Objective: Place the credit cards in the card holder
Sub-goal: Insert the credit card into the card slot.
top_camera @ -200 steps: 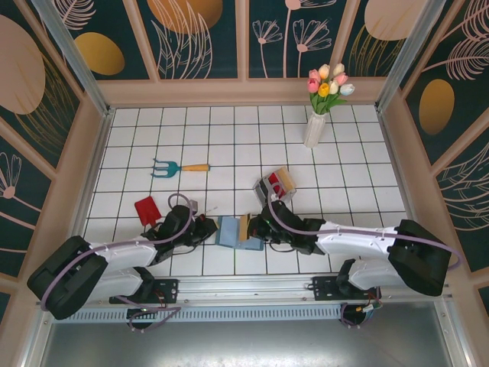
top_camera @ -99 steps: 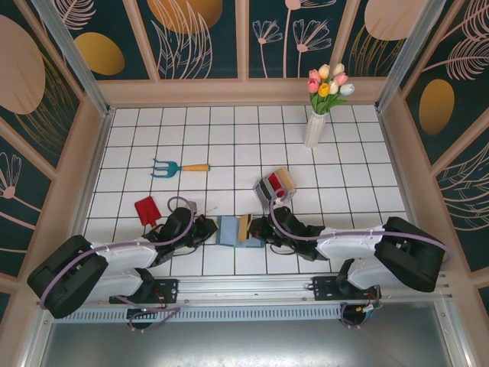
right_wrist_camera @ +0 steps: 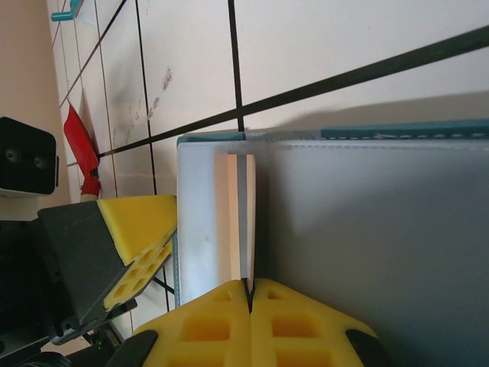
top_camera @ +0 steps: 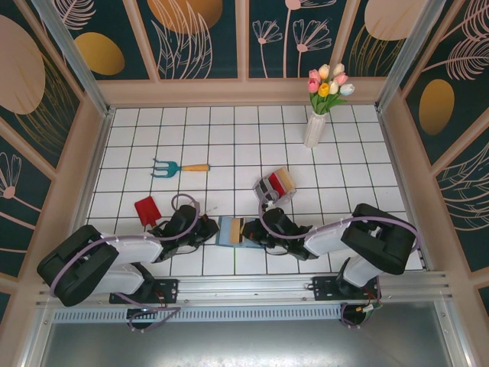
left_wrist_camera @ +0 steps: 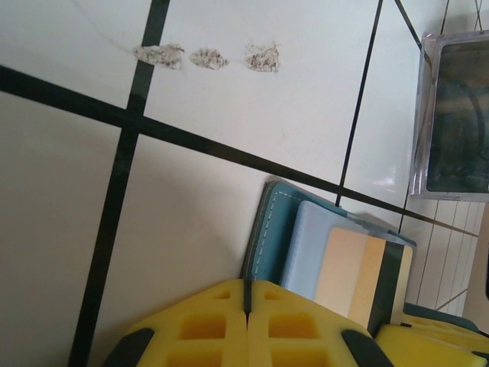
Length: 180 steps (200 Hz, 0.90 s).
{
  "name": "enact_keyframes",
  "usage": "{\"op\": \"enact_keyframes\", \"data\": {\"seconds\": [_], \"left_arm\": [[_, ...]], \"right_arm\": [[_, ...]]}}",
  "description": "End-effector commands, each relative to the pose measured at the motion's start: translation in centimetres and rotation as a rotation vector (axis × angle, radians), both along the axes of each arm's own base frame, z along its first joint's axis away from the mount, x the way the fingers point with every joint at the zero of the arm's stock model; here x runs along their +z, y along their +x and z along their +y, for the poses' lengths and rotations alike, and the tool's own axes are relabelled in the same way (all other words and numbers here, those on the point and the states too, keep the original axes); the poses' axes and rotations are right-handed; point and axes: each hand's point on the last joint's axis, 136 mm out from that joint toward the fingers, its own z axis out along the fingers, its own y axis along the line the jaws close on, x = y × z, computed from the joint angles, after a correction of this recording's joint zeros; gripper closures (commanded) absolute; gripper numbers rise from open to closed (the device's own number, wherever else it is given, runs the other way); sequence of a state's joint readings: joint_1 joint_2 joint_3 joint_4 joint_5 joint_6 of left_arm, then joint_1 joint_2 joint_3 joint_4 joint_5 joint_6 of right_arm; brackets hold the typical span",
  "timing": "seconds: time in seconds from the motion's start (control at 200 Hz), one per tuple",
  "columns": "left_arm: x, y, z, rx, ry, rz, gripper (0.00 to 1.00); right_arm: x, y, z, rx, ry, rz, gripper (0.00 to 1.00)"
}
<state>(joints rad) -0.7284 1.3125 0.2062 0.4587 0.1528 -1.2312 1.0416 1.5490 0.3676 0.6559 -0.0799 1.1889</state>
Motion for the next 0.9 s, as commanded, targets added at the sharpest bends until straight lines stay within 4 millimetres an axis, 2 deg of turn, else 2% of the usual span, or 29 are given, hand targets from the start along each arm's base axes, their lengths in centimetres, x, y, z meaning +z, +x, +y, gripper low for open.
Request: {"op": "enact_keyframes", "data": {"seconds": [0.0,0.11,0.335,0.455,0.525,0.621,0.736,0.896], "left_arm": [[-1.7,-1.2,0.6,-0.030,0.079,0.058,1.00],[-1.7,-1.1,0.5,-0.030,0.079,0.056,1.00],[-1.8,-1.2,0.3,-0.026,0.062,0.067,1.00],[-1.9,-1.2,0.5,-0.016,0.066,0.071,1.00],[-2.0,-1.2,0.7,-0.008,0.075,0.069,1.00],[-2.0,-1.0,1.0,0.005,0.091,0.066,1.00],[-2.1,-1.0,1.2,0.008,0.103,0.063,1.00],[-2.1,-1.1,1.0,-0.004,0.100,0.064,1.00]], "right_arm": [[-1.0,-0.8,-0.2,0.024,-0.041,0.032,1.00],[-0.9,-0.8,-0.2,0.026,-0.037,0.028,1.00],[-0.7,-0.2,2.4,0.025,-0.002,0.062,0.94],[-1.3,-0.4,3.3,0.043,-0.040,0.092,0.88],[-1.3,-0.4,2.8,0.035,-0.060,0.088,0.84],[-0.6,-0.1,1.3,-0.008,-0.093,0.062,0.69],[0.0,0.1,-0.3,-0.028,-0.146,0.037,0.55],[0.3,0.1,-0.5,-0.011,-0.156,0.033,0.56]]}}
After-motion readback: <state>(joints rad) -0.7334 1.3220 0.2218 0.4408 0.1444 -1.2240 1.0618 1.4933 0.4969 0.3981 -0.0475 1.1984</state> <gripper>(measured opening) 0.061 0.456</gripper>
